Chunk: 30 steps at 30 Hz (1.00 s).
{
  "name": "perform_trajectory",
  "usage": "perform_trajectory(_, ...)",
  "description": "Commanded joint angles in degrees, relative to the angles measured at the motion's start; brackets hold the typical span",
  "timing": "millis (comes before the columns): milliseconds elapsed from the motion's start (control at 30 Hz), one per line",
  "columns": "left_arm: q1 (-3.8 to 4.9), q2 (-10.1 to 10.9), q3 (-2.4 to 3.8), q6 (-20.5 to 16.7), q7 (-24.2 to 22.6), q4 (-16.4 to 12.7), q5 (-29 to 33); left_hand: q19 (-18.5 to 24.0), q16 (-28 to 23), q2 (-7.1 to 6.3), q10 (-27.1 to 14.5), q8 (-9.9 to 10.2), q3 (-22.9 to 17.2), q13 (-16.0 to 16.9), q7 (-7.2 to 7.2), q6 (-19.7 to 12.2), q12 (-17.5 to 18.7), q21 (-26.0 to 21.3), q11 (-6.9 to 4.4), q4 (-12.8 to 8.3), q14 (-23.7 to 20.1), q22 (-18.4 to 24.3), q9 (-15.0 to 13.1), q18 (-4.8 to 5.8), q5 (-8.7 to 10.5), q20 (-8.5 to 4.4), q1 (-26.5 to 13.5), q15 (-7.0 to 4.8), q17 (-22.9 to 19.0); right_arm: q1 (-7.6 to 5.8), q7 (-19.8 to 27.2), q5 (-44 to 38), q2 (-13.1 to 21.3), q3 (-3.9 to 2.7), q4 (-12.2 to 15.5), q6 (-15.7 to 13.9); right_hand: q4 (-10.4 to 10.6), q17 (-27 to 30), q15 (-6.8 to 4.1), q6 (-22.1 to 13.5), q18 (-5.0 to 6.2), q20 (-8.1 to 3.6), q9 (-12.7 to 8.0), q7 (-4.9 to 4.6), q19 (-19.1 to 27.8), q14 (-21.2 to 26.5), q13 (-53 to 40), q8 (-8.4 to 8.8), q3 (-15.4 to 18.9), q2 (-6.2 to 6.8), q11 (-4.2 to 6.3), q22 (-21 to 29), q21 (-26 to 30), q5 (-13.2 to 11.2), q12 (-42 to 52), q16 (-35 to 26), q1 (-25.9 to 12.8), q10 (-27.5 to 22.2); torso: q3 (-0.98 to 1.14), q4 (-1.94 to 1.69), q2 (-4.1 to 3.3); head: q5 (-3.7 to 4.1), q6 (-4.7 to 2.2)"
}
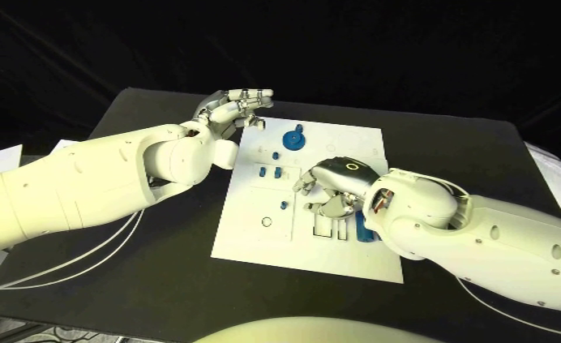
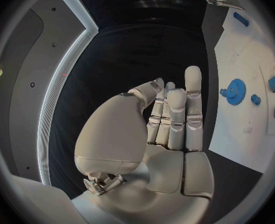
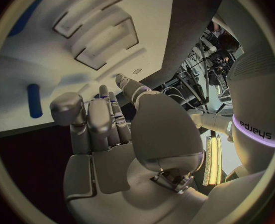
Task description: Assemble the parts on the task board
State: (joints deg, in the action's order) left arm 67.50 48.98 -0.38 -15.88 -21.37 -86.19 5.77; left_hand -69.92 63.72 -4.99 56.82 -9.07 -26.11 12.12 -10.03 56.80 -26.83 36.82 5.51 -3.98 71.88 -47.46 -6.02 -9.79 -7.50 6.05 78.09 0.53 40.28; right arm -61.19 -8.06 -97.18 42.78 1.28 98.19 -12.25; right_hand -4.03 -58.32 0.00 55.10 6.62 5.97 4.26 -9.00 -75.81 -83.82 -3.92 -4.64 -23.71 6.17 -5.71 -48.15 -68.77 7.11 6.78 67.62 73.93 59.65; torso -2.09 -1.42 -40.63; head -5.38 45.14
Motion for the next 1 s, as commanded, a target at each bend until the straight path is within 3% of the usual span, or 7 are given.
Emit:
perform_trajectory(33,-0.1,0.05,0.02,1.22,-0.11,0.0,-0.05,0.42,-0.27,0.22,-0.5,-0.37,-0.03,-0.04,0.09,-0.3,-0.39,-0.23,0.02,-0.34,-0.51,0.09,0.06,-0.66,-0.07,0.18,0.47,0.11,-0.07,-0.93,-0.9,1.73,2.49,-0.43,1.79,-3.25,0.03,-0.17,0.31,0.59,0.76,0.18,0.09,-0.05,-0.09,-1.2,-0.06,-0.29,0.28,0.05,0.03,-0.2,0.23,0.28,0.36,0.15,0.43,0.4,0.01,0.23,-0.06,0.33,-0.4)
perform_trajectory(133,-0.19,0.05,0.02,1.33,-0.11,-0.04,-0.05,0.42,-0.27,0.22,-0.52,-0.38,-0.03,-0.04,0.09,-0.3,-0.4,-0.24,0.02,-0.34,-0.52,0.09,0.06,-0.66,-0.07,0.19,0.48,0.11,-0.08,-2.03,-1.16,2.29,4.64,-0.74,2.57,-3.49,-0.03,-0.23,0.38,0.96,0.74,0.23,0.08,-0.11,-0.18,-1.24,0.14,-0.31,0.44,0.2,-0.08,-0.23,0.19,0.34,0.24,0.26,0.47,-0.22,0.1,0.26,-0.05,0.6,-0.66)
perform_trajectory(400,-0.4,0.01,0.02,1.55,-0.12,-0.1,-0.05,0.46,-0.28,0.28,-0.55,-0.43,-0.05,-0.05,0.11,-0.28,-0.47,-0.28,0.01,-0.41,-0.58,0.11,0.06,-0.66,-0.08,0.19,0.56,0.11,-0.11,-4.24,-1.97,1.56,7.91,-1.08,1.21,-1.45,-0.33,0.41,0.74,0.13,0.8,0.59,-0.33,0.47,-0.04,-1.09,0.3,0.86,2.51,1.17,-0.48,0.29,0.49,0.34,-0.78,0.02,0.74,-3.84,-0.07,0.12,-0.08,1.59,-1.23)
perform_trajectory(767,-0.51,0.0,0.02,1.7,-0.1,-0.13,-0.06,0.46,-0.28,0.28,-0.55,-0.43,-0.05,-0.05,0.11,-0.28,-0.47,-0.28,0.01,-0.41,-0.58,0.11,0.06,-0.66,-0.08,0.19,0.56,0.11,-0.11,-4.45,-1.86,0.15,7.1,-1.01,-1.85,2.34,-0.41,0.49,0.87,0.14,0.82,0.75,-0.32,1.02,0.03,-1.06,0.22,0.86,3.64,0.87,-0.63,0.46,0.6,0.54,-0.67,0.1,1.34,-4.83,-0.12,-0.04,-0.13,1.64,-1.16)
perform_trajectory(1000,-0.54,0.15,0.02,1.7,0.2,-0.17,-0.06,0.46,-0.28,0.28,-0.55,-0.43,-0.05,-0.05,0.11,-0.28,-0.47,-0.28,0.01,-0.41,-0.58,0.11,0.06,-0.66,-0.08,0.19,0.56,0.11,-0.11,-4.23,-1.82,-0.29,6.37,-0.93,-2.45,5.36,-0.2,0.75,0.48,2.24,0.88,0.5,-0.08,0.12,0.02,-1.01,-0.05,0.36,4.47,0.02,-0.08,0.67,0.7,0.98,1.59,0.09,1.62,-1.83,-0.12,0.04,-0.11,1.48,-0.97)
